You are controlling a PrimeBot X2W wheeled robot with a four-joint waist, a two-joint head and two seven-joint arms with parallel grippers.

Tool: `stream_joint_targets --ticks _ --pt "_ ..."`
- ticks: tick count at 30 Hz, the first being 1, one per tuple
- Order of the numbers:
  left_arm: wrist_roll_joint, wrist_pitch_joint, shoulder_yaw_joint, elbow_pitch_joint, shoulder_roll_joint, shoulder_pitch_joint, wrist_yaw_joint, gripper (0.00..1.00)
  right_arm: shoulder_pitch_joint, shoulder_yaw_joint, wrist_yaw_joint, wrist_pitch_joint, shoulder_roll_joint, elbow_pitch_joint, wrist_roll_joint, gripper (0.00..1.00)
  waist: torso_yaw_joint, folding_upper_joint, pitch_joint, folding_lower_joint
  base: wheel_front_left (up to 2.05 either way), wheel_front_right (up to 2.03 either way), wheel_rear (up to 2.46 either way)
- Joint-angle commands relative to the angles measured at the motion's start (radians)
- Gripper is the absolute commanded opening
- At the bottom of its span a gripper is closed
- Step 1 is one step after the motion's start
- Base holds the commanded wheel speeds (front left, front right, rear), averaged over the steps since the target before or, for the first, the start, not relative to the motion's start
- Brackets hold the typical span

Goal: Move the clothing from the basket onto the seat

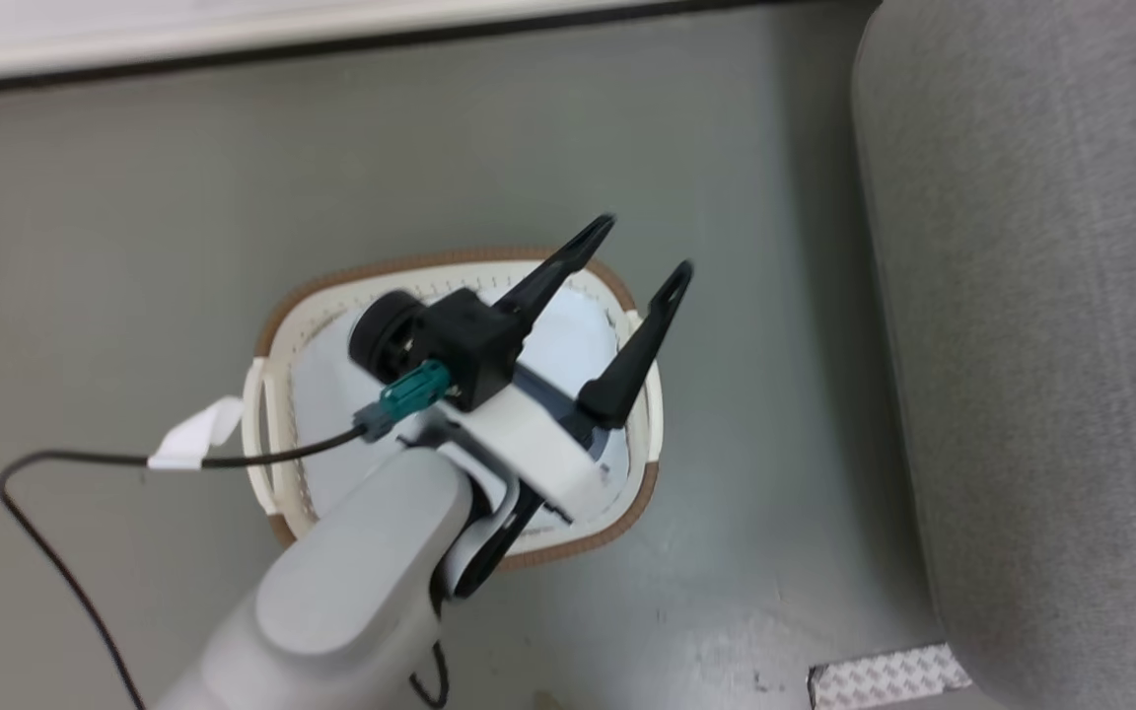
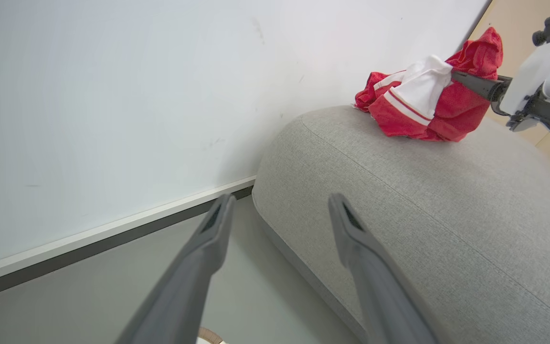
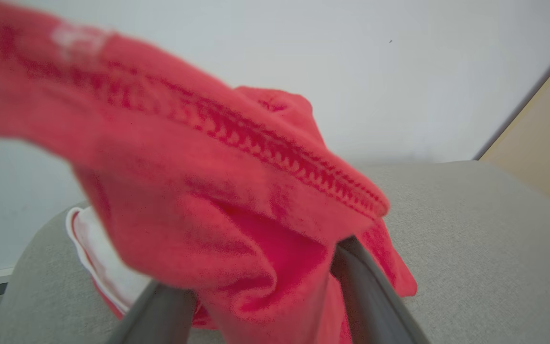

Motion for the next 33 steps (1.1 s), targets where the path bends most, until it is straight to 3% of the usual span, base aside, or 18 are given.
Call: stream_joint_targets --ticks 1,13,23,33 --pt "-0.015 -0.011 0.004 0.006 0.012 0.026 0.005 1.00 0.035 0.008 -0.002 -0.012 0.001 0.001 0.013 1.00 -0.011 0.0000 -0.067 0.0001 0.00 0.00 0.00" --pt "-0.086 -0.038 0.089 0.015 0.063 0.246 0.065 1.00 0.360 0.124 -0.002 -0.060 0.063 -0.128 0.095 1.00 -0.019 0.0000 -0.314 0.0001 0.00 0.00 0.00" --pt "-0.068 -0.041 0.227 -0.029 0.073 0.460 0.114 1.00 0.675 0.130 -0.002 -0.066 0.165 -0.474 0.088 1.00 0.005 0.0000 -0.472 0.0001 0.00 0.00 0.00" --pt "0.021 -0.041 0.369 -0.027 0.010 0.630 0.091 1.00 0.974 0.143 -0.003 -0.067 0.334 -0.776 0.054 1.00 0.049 0.0000 -0.570 0.0001 0.00 0.00 0.00"
